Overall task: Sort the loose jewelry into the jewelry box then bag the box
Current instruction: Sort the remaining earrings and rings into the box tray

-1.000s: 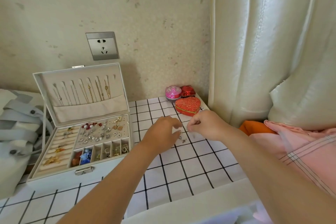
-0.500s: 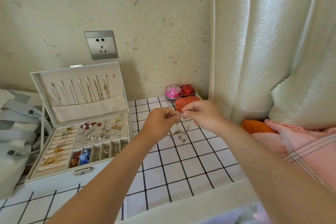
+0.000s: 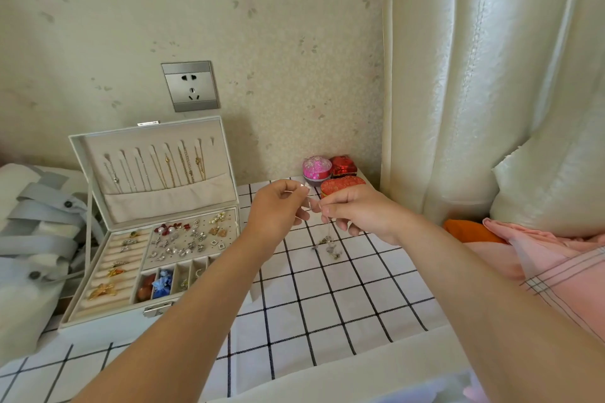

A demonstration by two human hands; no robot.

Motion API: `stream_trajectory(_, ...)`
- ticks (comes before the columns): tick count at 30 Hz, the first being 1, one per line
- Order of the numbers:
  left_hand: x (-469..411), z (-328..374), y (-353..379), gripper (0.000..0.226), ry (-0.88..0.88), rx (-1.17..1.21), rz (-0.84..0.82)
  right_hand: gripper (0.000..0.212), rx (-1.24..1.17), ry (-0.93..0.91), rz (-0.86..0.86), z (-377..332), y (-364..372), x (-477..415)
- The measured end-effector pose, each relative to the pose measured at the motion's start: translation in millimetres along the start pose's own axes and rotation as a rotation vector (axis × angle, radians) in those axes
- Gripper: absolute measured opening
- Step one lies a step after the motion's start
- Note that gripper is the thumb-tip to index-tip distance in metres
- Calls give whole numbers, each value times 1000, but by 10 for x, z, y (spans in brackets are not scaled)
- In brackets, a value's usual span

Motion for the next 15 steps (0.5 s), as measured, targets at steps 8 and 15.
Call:
stream_trajectory(8,76,-5,-284,16,-87,-33,47,19,64,-46,-43,-241,108,44)
stream_trajectory(15,139,-57,-474,15,14,-488,34,24,111,-73,-13,-386,230,53)
Point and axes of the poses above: each hand's wrist, its own x-axis away from the middle knuckle, its own y-axis out of the palm, z = x × y, the point moved 6 cm from there along -x, towards the middle knuckle, and after that the axes turned 9 degrees about -x, right-handed, at the moved point
